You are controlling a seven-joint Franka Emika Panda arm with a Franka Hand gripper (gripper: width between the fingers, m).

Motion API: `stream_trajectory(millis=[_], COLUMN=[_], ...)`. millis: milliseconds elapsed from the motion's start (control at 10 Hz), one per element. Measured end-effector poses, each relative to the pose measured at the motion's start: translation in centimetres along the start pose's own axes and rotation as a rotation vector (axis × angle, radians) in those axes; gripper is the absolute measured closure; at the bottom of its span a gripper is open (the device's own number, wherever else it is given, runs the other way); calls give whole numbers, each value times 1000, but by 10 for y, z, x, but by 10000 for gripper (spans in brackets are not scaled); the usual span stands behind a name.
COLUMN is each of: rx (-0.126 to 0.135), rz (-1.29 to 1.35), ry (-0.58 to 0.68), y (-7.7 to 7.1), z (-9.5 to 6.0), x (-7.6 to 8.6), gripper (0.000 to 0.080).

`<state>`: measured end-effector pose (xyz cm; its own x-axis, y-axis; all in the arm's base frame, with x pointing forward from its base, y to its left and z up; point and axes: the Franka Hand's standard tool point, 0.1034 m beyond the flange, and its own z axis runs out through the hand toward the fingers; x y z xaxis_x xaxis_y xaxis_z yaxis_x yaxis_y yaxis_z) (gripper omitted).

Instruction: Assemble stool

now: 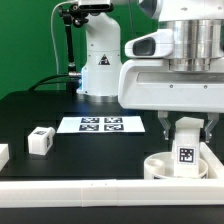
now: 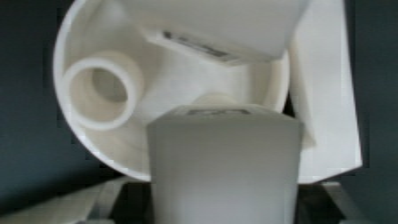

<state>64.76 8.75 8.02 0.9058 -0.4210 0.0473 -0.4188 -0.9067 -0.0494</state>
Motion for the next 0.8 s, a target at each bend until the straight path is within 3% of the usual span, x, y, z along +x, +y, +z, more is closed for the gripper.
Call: stream_trajectory(millis=[800], rx=[31], rz=[639], ry=[-17], y=[-8], z=[0], x=[-4], gripper=[461])
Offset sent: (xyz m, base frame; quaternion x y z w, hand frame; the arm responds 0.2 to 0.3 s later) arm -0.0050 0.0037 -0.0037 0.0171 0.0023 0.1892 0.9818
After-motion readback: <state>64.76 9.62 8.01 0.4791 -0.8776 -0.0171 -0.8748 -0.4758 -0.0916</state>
